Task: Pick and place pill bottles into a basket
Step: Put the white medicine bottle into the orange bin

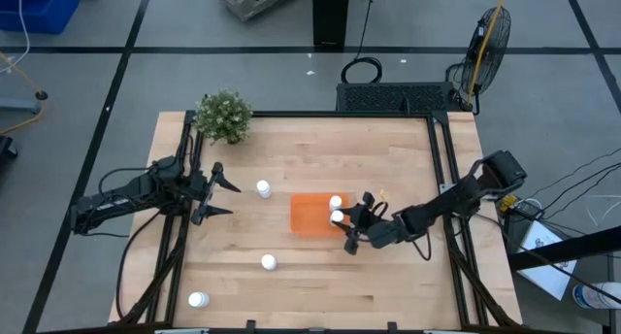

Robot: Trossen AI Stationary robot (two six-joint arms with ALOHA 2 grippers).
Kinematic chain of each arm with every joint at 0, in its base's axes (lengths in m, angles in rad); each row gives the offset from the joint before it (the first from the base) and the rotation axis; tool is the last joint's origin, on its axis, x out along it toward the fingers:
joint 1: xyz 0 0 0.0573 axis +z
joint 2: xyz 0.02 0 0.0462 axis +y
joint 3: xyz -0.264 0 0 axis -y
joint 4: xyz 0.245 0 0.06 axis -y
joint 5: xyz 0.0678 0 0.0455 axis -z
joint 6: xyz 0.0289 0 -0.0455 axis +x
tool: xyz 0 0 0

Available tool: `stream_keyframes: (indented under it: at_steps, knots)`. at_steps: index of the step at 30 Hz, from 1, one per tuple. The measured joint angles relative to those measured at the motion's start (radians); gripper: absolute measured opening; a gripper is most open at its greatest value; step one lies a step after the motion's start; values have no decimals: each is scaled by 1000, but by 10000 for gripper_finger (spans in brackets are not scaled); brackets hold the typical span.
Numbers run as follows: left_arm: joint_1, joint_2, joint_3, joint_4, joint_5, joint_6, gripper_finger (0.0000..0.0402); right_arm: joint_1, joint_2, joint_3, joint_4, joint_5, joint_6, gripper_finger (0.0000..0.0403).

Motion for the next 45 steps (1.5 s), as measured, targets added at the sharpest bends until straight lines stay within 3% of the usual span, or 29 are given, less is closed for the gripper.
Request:
stream_keyframes:
  at_steps: [9,24,36,41,45]
  knots:
    - [0,0,0,0,0,0,310,-37,80,2,90,-77,0,155]
    - [0,0,0,0,0,0,310,-37,94,3,106,-75,-14,210]
    - [0,0,0,0,0,0,310,7,-119,0,93,-74,-262,194]
    - [0,0,0,0,0,0,310,21,-218,-6,-88,-74,-219,149]
    - [0,0,0,0,0,0,310,39,-277,-64,-117,-78,-201,55]
